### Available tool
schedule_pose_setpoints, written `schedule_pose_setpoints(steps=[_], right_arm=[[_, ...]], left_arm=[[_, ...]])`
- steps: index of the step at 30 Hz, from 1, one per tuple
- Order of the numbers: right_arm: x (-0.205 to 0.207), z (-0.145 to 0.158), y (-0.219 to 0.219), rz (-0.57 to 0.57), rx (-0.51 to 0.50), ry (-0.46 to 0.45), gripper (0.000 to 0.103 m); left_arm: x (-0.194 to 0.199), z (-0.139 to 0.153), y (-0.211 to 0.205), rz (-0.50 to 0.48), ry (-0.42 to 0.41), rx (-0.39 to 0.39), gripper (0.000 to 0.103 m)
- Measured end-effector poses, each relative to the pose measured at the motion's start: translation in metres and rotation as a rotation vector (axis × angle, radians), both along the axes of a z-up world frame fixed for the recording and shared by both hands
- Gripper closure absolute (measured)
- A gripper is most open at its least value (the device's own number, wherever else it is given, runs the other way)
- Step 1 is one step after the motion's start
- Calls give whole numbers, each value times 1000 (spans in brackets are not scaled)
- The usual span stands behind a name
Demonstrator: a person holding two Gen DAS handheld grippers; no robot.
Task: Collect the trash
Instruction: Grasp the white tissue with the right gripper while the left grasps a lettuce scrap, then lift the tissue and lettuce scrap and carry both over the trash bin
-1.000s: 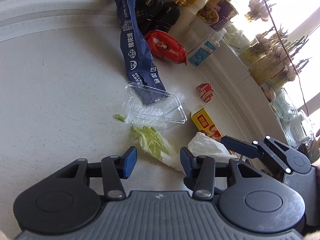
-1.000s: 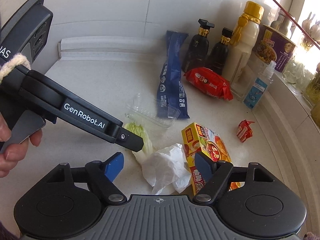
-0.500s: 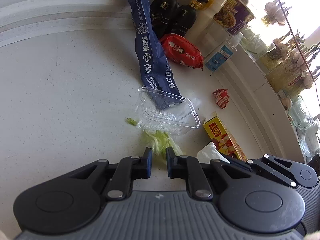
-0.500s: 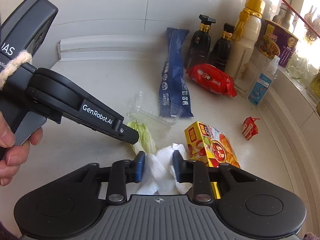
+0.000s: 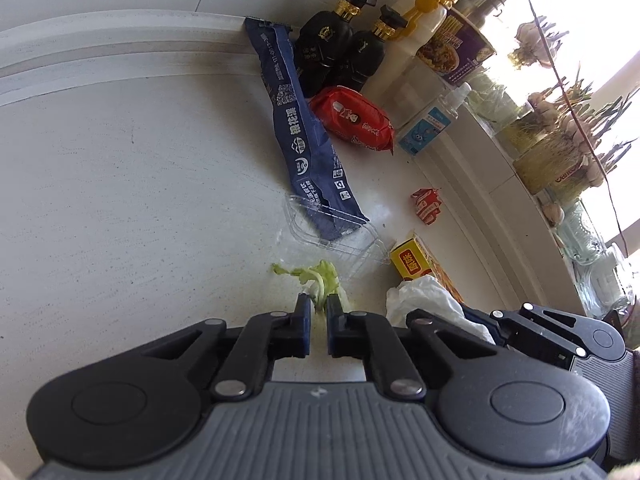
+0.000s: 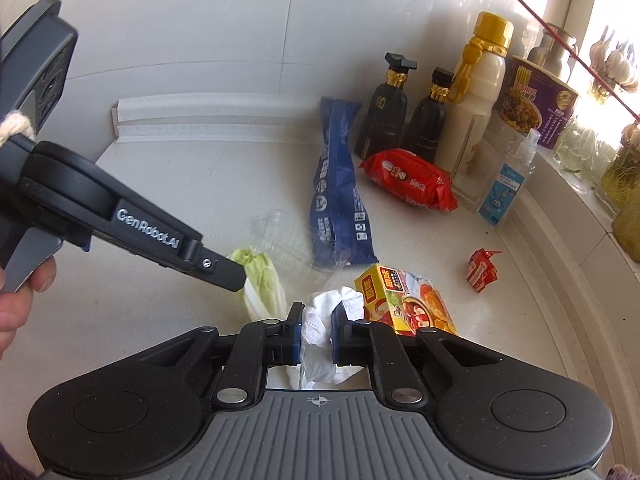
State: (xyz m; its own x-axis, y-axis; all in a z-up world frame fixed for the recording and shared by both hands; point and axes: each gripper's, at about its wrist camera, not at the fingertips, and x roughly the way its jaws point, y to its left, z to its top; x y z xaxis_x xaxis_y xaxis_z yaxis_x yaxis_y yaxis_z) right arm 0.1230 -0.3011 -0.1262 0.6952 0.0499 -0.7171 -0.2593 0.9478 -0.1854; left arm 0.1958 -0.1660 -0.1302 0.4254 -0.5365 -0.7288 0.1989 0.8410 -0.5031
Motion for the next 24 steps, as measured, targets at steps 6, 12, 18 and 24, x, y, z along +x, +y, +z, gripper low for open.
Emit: schedule_pose_setpoints(steps=[6, 12, 18, 24], right_arm=[[-3, 11, 3, -15, 0, -28, 93], [-7, 23, 9, -14, -2, -52, 93], [-10, 32, 19, -3, -12, -74, 93], [-10, 40, 31, 19, -16, -92, 93]], left_arm=[[-6, 8, 10, 8, -9, -15, 97], [-11, 18, 21, 14, -28, -25, 97], [-17, 30, 34, 19, -63, -17, 97], [-22, 38, 49, 41, -81, -24, 97]])
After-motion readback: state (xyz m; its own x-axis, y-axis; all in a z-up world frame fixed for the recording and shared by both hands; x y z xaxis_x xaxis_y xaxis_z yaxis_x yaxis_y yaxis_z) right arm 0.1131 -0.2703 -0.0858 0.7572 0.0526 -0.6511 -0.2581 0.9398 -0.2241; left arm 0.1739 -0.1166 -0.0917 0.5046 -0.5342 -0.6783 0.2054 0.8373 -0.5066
